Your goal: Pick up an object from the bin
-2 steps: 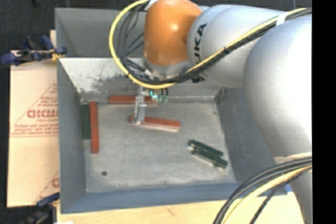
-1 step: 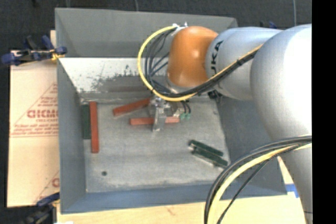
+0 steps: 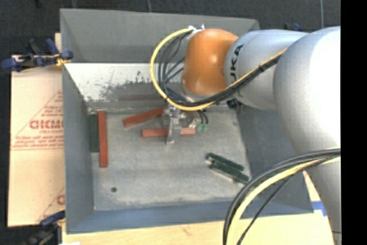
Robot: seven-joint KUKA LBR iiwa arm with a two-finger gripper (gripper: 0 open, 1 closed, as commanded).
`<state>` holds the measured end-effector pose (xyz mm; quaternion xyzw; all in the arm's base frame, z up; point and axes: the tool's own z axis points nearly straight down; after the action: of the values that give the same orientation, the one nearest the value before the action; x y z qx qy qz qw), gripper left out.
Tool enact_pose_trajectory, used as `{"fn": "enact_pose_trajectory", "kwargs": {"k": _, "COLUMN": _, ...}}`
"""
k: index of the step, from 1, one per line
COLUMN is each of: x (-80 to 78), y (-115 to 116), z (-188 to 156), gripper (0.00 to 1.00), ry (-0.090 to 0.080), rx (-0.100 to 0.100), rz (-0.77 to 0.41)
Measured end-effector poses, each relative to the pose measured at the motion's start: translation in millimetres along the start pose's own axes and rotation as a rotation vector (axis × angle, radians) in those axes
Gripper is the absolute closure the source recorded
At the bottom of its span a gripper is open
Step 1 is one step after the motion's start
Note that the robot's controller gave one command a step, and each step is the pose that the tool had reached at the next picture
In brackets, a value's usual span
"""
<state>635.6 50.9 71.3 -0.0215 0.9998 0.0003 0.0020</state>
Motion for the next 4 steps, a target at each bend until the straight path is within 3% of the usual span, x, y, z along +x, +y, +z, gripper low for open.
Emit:
{"fn": "enact_pose_trajectory", "kwargs": {"k": 1, "x": 3.8, "y": -7, "z": -36, "gripper": 1.00, "ry": 0.004, "rx": 0.001, "rz": -0.005}}
{"fn": "enact_pose_trajectory", "kwargs": {"k": 2, "x": 9.6, "y": -9, "z": -101, "gripper": 1.00, "ry": 0.004, "rx": 0.001, "rz": -0.001}}
{"fn": "enact_pose_trajectory", "kwargs": {"k": 3, "x": 13.0, "y": -7, "z": -140, "gripper": 1.00, "ry": -0.002, "rx": 0.002, "rz": -0.017}}
{"fn": "enact_pose_trajectory", "kwargs": {"k": 4, "x": 33.4, "y": 16, "z": -85, "gripper": 0.00, "ry": 0.000, "rx": -0.002, "rz": -0.030}}
